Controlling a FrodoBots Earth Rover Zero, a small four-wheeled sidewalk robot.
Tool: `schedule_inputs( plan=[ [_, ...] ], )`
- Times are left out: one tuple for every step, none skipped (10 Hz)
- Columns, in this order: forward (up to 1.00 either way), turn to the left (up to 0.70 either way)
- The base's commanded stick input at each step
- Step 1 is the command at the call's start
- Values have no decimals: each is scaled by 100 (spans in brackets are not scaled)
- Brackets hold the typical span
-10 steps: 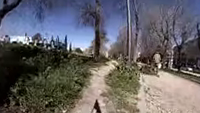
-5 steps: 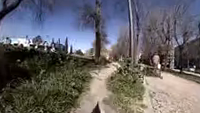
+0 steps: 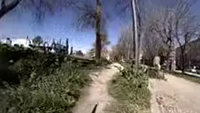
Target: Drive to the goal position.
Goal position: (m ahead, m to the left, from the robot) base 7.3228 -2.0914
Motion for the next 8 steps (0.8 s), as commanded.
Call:
schedule_inputs(
  plan=[
    [100,0],
    [100,0],
    [100,0],
    [100,0],
    [100,0],
    [100,0],
    [100,0],
    [100,0]
  ],
)
